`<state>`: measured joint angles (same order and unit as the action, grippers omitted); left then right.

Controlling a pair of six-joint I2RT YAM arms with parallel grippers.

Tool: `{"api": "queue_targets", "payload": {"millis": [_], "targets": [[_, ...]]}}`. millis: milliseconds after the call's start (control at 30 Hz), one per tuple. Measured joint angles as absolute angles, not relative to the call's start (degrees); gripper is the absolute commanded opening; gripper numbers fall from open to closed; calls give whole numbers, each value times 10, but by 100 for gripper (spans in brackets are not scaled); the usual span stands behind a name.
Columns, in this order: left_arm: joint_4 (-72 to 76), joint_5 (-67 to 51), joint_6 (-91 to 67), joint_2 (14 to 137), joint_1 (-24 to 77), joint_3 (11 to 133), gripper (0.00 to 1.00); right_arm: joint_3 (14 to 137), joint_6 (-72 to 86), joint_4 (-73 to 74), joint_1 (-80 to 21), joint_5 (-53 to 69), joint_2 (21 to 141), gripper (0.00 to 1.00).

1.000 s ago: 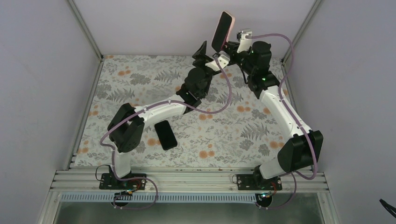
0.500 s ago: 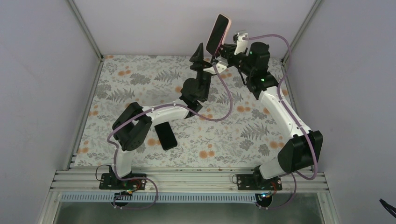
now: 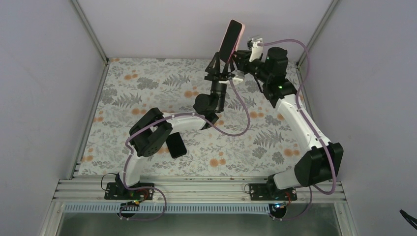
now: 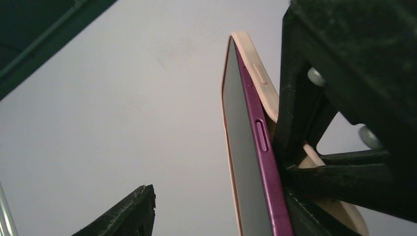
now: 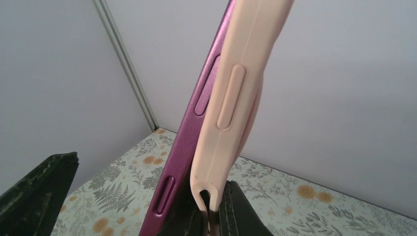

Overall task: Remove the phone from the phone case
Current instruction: Remove the phone case from the phone.

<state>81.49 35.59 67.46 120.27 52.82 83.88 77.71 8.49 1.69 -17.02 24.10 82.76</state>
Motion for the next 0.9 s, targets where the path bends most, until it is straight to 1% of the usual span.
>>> {"api": "queue_targets", "payload": {"millis": [100,200,267,333,400,700,800,900], "targets": [[835,345,688,1205,532,839,58,775,80,17,-169,252,818,3],[848,337,699,1205,534,839,51,775,76,17,-169,262,813,3],[851,335,701,1205,534,837,43,775,73,17,-169,265,812,3],[853,332,698,1205,535,834,31,774,69,16,-169,270,811,3],[855,329,694,1205,535,833,26,773,65,13,-168,277,811,3],[851,313,730,1205,534,831,19,758,67,62,-168,263,809,3],[846,315,731,1205,534,831,13,750,66,73,-169,260,809,3],[841,317,730,1205,534,831,3,750,63,71,-168,250,809,3]]}}
